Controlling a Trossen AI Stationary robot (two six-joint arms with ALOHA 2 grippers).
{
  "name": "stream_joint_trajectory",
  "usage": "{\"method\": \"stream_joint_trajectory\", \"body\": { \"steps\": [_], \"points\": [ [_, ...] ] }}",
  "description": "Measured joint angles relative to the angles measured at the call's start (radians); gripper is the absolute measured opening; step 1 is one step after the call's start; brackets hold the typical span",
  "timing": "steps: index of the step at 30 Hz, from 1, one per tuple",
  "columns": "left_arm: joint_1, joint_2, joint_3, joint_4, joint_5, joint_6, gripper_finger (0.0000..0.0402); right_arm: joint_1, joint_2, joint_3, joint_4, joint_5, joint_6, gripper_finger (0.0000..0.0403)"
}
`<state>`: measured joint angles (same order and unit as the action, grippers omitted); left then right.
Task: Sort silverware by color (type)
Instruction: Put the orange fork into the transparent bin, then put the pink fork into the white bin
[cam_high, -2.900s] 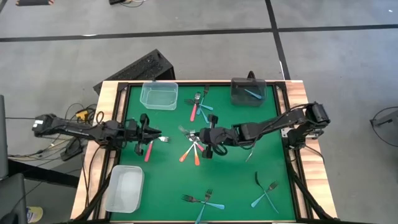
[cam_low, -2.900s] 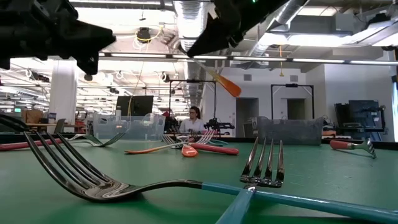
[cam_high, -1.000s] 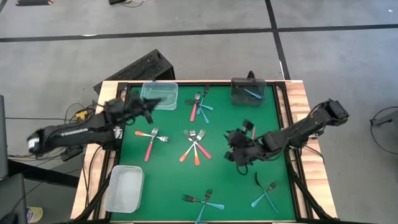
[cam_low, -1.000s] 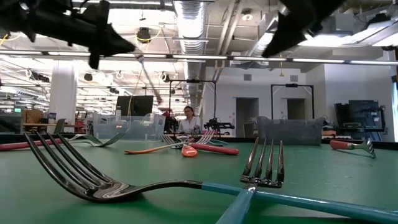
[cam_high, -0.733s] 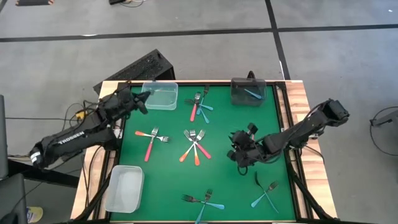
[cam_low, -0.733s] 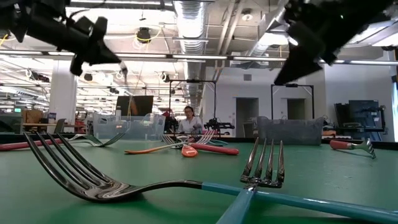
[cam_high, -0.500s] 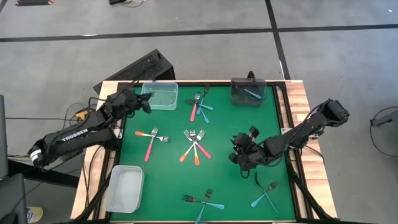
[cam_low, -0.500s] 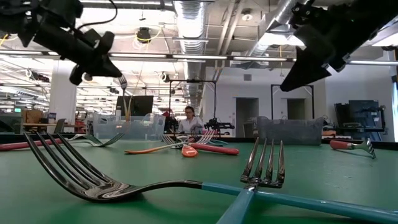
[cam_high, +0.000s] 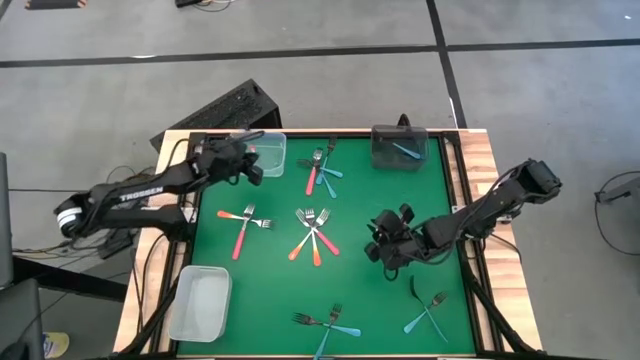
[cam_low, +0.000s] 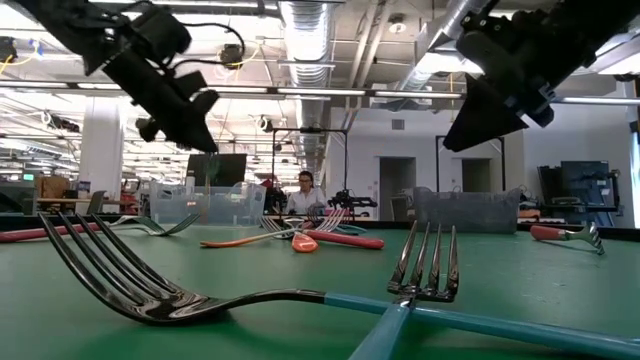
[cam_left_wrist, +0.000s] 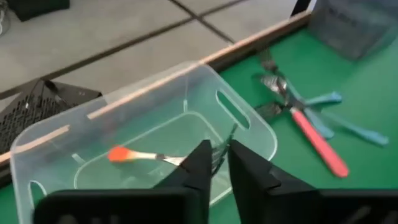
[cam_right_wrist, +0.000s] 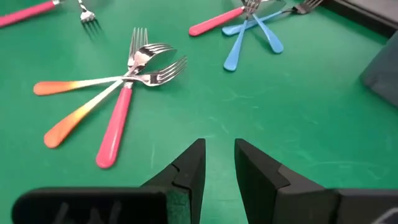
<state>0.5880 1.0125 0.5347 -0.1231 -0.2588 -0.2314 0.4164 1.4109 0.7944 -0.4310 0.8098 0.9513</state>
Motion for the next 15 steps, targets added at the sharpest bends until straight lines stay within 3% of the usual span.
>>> {"method": "stream_joint_trajectory", "body": {
  "steps": [9, 15],
  "points": [
    [-0.003, 0.192, 0.150, 0.034, 0.021, 0.054, 0.0169, 0.001, 0.000, 0.000, 0.002, -0.003, 0.018, 0.0111],
    [-0.051, 0.201, 0.214, 0.036, 0.027, 0.091, 0.0198, 0.001, 0.000, 0.000, -0.007, -0.025, 0.020, 0.0111]
  ]
}}
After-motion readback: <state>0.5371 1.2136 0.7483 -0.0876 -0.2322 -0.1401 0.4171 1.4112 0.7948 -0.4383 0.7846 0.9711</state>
